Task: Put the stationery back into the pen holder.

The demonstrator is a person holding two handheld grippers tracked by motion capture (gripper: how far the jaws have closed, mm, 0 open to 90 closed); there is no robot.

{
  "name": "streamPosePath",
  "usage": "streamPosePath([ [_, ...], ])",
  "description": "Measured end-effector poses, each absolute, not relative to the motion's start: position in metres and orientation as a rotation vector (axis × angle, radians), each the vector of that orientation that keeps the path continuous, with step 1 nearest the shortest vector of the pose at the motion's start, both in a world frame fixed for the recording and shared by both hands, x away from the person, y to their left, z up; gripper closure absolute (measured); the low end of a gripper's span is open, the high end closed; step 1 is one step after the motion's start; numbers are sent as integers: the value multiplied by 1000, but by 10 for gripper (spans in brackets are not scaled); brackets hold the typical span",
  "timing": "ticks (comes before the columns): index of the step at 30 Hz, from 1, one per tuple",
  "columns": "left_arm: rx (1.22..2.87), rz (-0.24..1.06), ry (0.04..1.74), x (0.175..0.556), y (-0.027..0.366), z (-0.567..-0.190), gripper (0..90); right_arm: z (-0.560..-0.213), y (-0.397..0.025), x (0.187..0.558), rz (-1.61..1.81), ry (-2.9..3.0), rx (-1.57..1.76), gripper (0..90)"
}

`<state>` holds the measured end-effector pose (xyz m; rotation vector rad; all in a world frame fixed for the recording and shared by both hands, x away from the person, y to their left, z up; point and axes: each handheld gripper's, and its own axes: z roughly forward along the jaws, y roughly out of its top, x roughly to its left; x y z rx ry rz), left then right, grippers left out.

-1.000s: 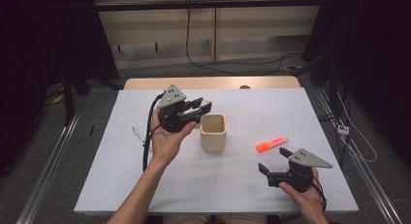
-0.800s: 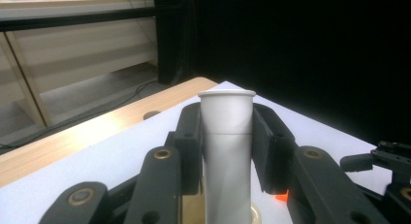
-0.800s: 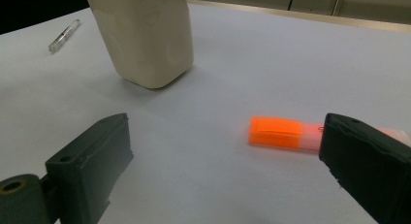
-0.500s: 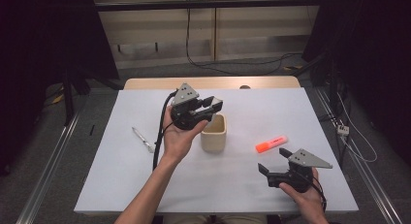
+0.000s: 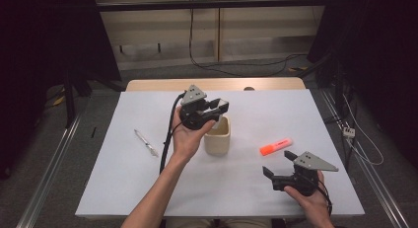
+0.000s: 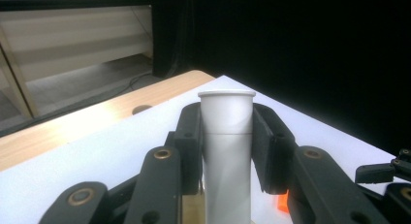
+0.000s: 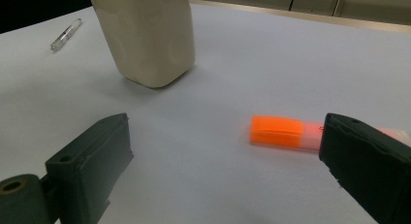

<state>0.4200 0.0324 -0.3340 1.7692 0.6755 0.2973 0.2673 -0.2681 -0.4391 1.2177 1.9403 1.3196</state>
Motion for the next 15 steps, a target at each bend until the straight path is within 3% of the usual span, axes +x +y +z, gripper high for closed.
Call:
streamPosePath([
  [15, 1781, 304, 727, 431, 31, -361, 675, -439, -269, 267, 1319, 1940, 1215, 44],
])
